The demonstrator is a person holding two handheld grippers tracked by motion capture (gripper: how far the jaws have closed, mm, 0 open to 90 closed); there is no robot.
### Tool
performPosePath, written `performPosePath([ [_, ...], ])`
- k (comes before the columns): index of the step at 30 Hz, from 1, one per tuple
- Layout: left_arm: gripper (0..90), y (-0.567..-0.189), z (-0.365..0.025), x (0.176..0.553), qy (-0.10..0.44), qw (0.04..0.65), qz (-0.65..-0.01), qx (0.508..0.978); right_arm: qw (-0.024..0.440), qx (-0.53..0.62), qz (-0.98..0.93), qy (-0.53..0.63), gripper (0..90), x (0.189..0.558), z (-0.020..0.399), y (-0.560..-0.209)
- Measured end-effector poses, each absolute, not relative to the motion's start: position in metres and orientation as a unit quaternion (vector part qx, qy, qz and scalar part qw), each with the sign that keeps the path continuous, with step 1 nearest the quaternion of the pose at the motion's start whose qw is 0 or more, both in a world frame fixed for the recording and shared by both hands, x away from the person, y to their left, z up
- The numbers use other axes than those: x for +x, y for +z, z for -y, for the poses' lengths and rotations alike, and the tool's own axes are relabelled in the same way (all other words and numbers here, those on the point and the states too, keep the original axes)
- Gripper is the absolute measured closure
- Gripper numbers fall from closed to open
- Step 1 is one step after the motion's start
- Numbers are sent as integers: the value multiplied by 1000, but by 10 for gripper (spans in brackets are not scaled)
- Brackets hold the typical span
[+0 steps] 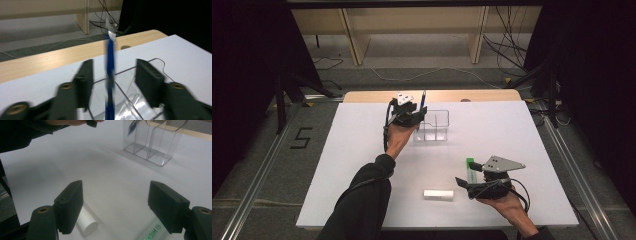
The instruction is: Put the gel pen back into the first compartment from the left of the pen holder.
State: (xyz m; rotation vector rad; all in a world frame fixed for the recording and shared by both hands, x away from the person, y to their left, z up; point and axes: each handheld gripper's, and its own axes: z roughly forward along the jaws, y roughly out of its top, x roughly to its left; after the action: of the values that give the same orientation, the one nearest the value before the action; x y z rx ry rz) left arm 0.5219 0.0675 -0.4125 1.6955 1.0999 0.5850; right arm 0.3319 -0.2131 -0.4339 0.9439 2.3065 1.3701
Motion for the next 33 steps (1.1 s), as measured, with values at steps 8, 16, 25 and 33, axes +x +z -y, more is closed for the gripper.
performPosePath([
  [8, 201, -394, -80, 512, 204, 500, -460, 705, 156, 326, -805, 471, 293, 333, 213, -434],
  [16, 208, -386, -90, 495, 151, 496, -442, 732, 161, 328, -804, 469, 290, 332, 214, -432],
  [25, 205, -386, -111, 460, 102, 512, -409, 749, 167, 342, -802, 459, 265, 335, 216, -433],
  [33, 199, -385, -132, 437, 99, 522, -404, 745, 173, 365, -801, 443, 252, 339, 221, -434],
])
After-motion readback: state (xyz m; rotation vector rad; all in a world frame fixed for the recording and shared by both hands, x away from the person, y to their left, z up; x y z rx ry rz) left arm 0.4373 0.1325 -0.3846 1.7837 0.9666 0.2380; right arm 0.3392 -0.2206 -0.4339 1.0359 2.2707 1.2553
